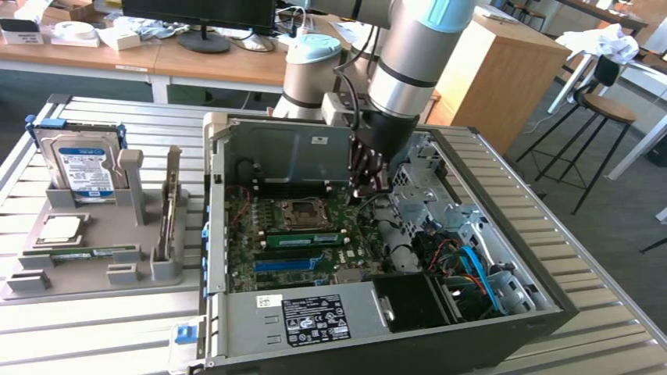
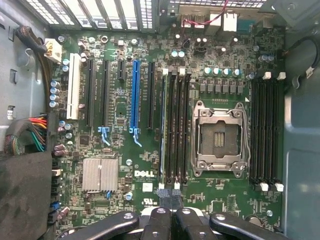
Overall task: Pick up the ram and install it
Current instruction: 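Press down the ram until it locks into place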
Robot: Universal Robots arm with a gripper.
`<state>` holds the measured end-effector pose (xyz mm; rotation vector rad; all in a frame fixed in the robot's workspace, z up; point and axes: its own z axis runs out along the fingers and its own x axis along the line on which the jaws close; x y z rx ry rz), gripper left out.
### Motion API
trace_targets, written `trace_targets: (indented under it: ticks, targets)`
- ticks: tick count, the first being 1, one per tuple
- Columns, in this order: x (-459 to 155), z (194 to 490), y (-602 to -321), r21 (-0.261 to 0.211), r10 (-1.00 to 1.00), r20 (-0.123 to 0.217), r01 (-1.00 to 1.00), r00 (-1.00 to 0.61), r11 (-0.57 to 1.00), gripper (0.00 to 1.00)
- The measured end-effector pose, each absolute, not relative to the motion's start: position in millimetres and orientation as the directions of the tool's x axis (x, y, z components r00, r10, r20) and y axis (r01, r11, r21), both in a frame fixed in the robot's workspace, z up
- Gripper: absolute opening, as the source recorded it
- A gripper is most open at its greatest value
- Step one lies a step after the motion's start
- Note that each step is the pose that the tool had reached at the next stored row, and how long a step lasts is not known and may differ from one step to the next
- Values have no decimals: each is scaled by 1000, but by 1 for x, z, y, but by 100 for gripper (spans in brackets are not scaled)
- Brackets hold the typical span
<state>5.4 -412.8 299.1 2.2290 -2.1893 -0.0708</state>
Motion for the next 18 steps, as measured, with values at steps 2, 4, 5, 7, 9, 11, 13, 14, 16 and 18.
trace_targets:
  ticks: [2,4,5,7,9,11,13,14,16,18]
  targets:
    - [5,298,-413,43,-1000,-21,-999,18,-18,10]
    - [5,298,-413,43,-1000,-21,-999,17,-18,10]
    - [5,297,-413,43,-1000,-21,-999,18,-18,10]
    - [5,297,-413,43,-1000,-21,-999,17,-18,10]
    - [5,296,-413,43,-1000,-21,-999,18,-18,10]
    - [5,295,-413,43,-1000,-21,-999,17,-18,10]
    - [5,295,-413,43,-1000,-21,-999,18,-18,10]
    - [5,295,-413,43,-1000,-21,-999,18,-18,10]
    - [5,294,-413,43,-1000,-21,-999,18,-18,10]
    - [5,293,-413,43,-1000,-21,-999,17,-18,10]
